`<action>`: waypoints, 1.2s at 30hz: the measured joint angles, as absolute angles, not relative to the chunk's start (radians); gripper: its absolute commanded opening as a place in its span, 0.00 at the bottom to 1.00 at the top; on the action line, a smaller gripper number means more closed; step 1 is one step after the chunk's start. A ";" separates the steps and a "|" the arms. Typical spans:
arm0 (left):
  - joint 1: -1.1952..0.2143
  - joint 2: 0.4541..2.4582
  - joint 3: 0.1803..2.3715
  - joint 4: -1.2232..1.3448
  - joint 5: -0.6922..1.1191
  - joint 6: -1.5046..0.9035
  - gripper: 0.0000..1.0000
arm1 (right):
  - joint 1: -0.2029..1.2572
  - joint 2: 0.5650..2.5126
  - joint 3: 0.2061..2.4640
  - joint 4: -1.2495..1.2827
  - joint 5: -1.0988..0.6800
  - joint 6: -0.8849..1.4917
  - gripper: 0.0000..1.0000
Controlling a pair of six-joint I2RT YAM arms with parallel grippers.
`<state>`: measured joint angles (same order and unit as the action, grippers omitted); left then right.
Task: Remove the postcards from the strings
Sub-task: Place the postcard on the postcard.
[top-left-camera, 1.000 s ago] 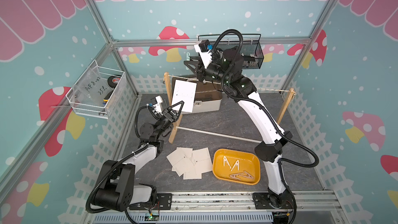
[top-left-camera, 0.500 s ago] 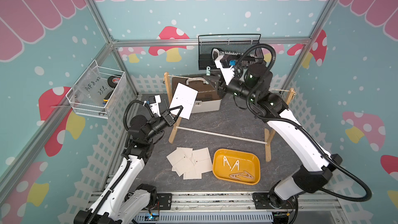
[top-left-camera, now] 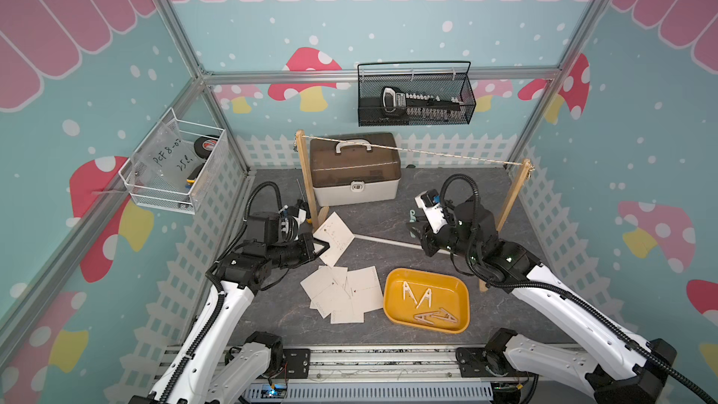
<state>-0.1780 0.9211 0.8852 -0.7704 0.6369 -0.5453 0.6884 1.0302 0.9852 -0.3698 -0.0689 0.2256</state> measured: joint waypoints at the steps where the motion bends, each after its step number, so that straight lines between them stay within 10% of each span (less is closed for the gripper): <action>1: -0.191 0.929 0.885 -0.815 0.636 -0.531 0.00 | 0.690 1.024 0.960 -0.393 -0.065 0.244 0.00; 22: -0.479 1.225 1.044 -1.231 0.492 -0.287 0.00 | 0.709 1.084 0.652 -0.558 -0.040 0.469 0.02; 29: -0.498 1.302 1.051 -1.250 0.450 -0.265 0.00 | 0.710 1.110 0.613 -0.553 0.002 0.476 0.30; 36: -0.512 1.345 1.052 -1.256 0.437 -0.254 0.00 | 0.715 1.108 0.584 -0.550 0.048 0.477 0.35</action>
<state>-0.5121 1.3445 1.0523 -1.2564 0.4370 -0.2539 0.7147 1.1076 0.5842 -0.5499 0.0479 0.4767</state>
